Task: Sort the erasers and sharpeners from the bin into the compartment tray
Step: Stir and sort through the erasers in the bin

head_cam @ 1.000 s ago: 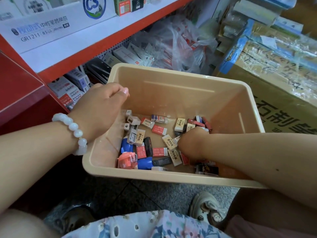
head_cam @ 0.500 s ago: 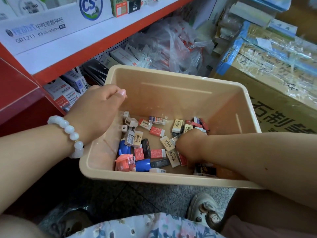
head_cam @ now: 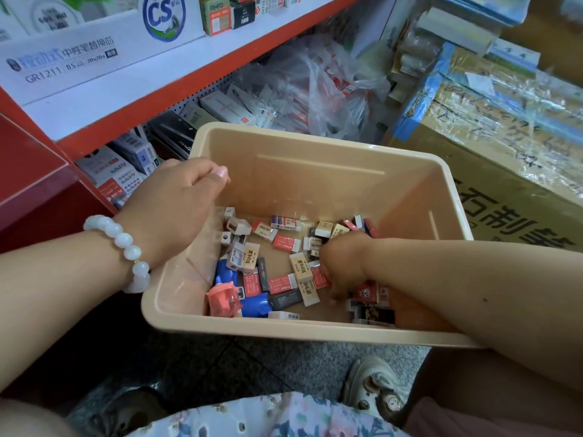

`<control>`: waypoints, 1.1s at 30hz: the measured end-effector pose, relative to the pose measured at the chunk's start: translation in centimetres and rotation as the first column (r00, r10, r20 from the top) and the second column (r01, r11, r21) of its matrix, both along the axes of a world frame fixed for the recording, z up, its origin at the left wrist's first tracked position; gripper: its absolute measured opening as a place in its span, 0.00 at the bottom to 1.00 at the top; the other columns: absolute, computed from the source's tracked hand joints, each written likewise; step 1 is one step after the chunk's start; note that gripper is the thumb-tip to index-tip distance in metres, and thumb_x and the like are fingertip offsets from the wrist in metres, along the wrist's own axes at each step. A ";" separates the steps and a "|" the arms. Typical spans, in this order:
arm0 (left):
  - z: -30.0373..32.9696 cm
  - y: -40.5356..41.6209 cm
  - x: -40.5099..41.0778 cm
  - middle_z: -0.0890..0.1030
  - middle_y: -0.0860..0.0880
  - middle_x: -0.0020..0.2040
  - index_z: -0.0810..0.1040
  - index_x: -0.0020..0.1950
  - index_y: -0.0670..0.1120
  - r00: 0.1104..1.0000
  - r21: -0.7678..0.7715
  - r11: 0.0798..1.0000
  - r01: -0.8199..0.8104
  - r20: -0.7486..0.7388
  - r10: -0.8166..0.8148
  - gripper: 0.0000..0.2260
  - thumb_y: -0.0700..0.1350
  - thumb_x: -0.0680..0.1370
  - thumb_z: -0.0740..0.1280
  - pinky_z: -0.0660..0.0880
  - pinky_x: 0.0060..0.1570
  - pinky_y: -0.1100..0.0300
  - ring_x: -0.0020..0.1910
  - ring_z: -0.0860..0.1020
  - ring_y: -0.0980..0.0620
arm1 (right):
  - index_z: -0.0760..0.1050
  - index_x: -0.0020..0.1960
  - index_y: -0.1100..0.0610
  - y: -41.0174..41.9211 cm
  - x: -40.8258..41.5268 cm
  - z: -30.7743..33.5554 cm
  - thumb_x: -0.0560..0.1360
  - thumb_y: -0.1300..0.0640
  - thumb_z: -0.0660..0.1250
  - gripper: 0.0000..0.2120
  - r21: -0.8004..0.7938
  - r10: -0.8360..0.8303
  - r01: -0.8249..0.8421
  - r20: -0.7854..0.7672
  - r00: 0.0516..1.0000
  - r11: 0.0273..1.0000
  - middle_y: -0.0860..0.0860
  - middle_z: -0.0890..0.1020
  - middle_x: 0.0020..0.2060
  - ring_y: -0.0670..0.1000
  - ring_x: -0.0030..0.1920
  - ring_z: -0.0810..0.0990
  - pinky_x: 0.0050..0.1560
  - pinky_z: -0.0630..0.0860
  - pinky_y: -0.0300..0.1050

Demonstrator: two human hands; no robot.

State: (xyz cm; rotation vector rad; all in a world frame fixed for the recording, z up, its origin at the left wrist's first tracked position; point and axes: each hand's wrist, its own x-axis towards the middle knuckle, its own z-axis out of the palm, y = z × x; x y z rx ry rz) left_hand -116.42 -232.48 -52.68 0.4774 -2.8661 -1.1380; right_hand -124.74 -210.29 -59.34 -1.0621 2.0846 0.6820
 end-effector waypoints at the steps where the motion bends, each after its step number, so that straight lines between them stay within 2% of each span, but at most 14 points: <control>1: 0.0 0.0 0.0 0.73 0.47 0.60 0.78 0.55 0.55 1.000 0.002 1.000 0.002 -0.001 -0.002 0.14 0.54 0.82 0.53 0.61 0.53 0.58 0.56 0.71 0.51 | 0.72 0.41 0.53 0.0 0.4 0.0 0.69 0.38 0.70 0.19 0.028 0.077 -0.076 -0.023 0.997 0.997 0.47 0.73 0.36 0.52 0.40 0.74 0.35 0.71 0.43; 3: 0.0 0.0 0.0 0.73 0.47 0.60 0.77 0.55 0.55 1.000 0.004 1.000 0.004 -0.005 -0.004 0.13 0.54 0.82 0.53 0.61 0.53 0.58 0.56 0.71 0.51 | 0.76 0.47 0.53 0.1 1.0 -0.3 0.71 0.41 0.69 0.16 0.074 0.193 -0.189 -0.045 0.980 0.979 0.48 0.73 0.39 0.52 0.41 0.74 0.37 0.71 0.44; 5: 0.1 0.0 0.1 0.73 0.47 0.60 0.77 0.54 0.55 1.000 0.005 1.000 0.001 -0.003 -0.001 0.13 0.54 0.82 0.54 0.61 0.52 0.58 0.55 0.71 0.51 | 0.76 0.54 0.54 0.0 1.3 -0.3 0.72 0.43 0.69 0.17 0.102 0.239 -0.233 -0.046 0.970 0.967 0.48 0.76 0.43 0.53 0.44 0.76 0.38 0.71 0.45; 8: 0.1 0.1 0.1 0.73 0.46 0.59 0.78 0.54 0.55 1.000 0.003 1.000 -0.002 -0.008 0.002 0.13 0.54 0.82 0.54 0.61 0.52 0.58 0.54 0.71 0.51 | 0.75 0.56 0.53 0.0 1.7 -0.7 0.74 0.48 0.68 0.14 0.119 0.288 -0.278 -0.074 0.955 0.953 0.49 0.80 0.50 0.54 0.48 0.79 0.38 0.71 0.45; 13: 0.3 0.3 0.2 0.72 0.46 0.58 0.78 0.56 0.54 1.000 -0.006 1.000 -0.017 0.001 0.017 0.14 0.54 0.81 0.54 0.61 0.52 0.58 0.54 0.70 0.50 | 0.74 0.59 0.54 0.1 1.8 -1.1 0.73 0.49 0.68 0.17 0.108 0.268 -0.259 -0.078 0.960 0.960 0.49 0.80 0.50 0.53 0.49 0.79 0.37 0.71 0.45; 16: 0.3 0.2 0.1 0.72 0.46 0.59 0.78 0.56 0.54 1.000 -0.012 1.000 -0.009 -0.002 0.009 0.14 0.54 0.81 0.54 0.62 0.53 0.57 0.55 0.71 0.50 | 0.75 0.56 0.53 0.1 1.6 -0.7 0.70 0.44 0.71 0.20 0.099 0.211 -0.206 -0.040 0.977 0.974 0.49 0.79 0.46 0.53 0.46 0.79 0.38 0.72 0.44; 19: 0.1 0.0 0.0 0.72 0.46 0.59 0.78 0.56 0.54 1.000 -0.015 1.000 0.000 0.002 0.000 0.15 0.54 0.81 0.53 0.62 0.52 0.57 0.55 0.71 0.50 | 0.73 0.40 0.54 0.1 1.0 -0.3 0.69 0.43 0.70 0.15 0.076 0.140 -0.139 -0.012 0.990 0.987 0.48 0.75 0.36 0.52 0.39 0.75 0.36 0.74 0.43; 21: -0.1 -0.1 0.0 0.73 0.47 0.59 0.78 0.56 0.54 1.000 -0.009 1.000 0.007 -0.001 -0.007 0.15 0.55 0.81 0.54 0.63 0.53 0.56 0.55 0.72 0.49 | 0.70 0.33 0.54 -0.1 0.4 0.2 0.69 0.43 0.70 0.16 0.035 0.013 -0.015 0.046 0.999 0.999 0.47 0.74 0.32 0.51 0.38 0.75 0.31 0.72 0.40; 23: -0.3 -0.2 0.0 0.74 0.47 0.59 0.78 0.55 0.55 1.000 -0.007 1.000 0.015 -0.004 -0.015 0.15 0.57 0.80 0.54 0.64 0.53 0.56 0.56 0.72 0.49 | 0.72 0.33 0.53 -0.2 -0.1 0.6 0.69 0.45 0.71 0.14 -0.008 -0.134 0.136 0.128 0.983 0.991 0.47 0.75 0.32 0.50 0.38 0.77 0.29 0.70 0.39; 25: -0.3 -0.2 0.0 0.73 0.47 0.59 0.77 0.55 0.55 1.000 -0.004 1.000 0.017 -0.008 -0.017 0.14 0.56 0.81 0.54 0.64 0.53 0.56 0.56 0.72 0.49 | 0.74 0.36 0.54 -0.3 0.1 0.7 0.69 0.44 0.71 0.14 -0.003 -0.141 0.143 0.148 0.979 0.990 0.47 0.76 0.33 0.49 0.37 0.76 0.29 0.70 0.39; 28: -0.1 -0.1 0.0 0.73 0.47 0.60 0.77 0.57 0.54 1.000 -0.002 1.000 0.005 0.000 -0.005 0.14 0.55 0.81 0.53 0.63 0.53 0.56 0.56 0.72 0.49 | 0.75 0.44 0.54 -0.3 1.4 0.2 0.69 0.40 0.70 0.17 0.053 0.068 -0.071 0.052 0.996 0.996 0.46 0.72 0.32 0.51 0.38 0.74 0.28 0.68 0.40; 31: 0.1 0.0 0.1 0.73 0.47 0.60 0.78 0.56 0.54 1.000 -0.004 1.000 0.003 0.003 -0.003 0.15 0.55 0.81 0.53 0.63 0.53 0.57 0.56 0.72 0.49 | 0.77 0.55 0.56 0.0 2.2 -0.5 0.73 0.45 0.69 0.17 0.056 0.158 -0.159 0.010 0.987 0.986 0.50 0.80 0.45 0.53 0.43 0.76 0.38 0.73 0.45; 33: 0.1 0.0 0.1 0.73 0.47 0.60 0.78 0.56 0.53 1.000 0.001 1.000 0.004 0.000 -0.004 0.15 0.55 0.81 0.53 0.64 0.53 0.57 0.56 0.72 0.49 | 0.76 0.57 0.57 0.2 2.4 -0.7 0.75 0.48 0.66 0.15 0.040 0.162 -0.161 -0.009 0.987 0.986 0.52 0.80 0.51 0.55 0.49 0.79 0.41 0.74 0.47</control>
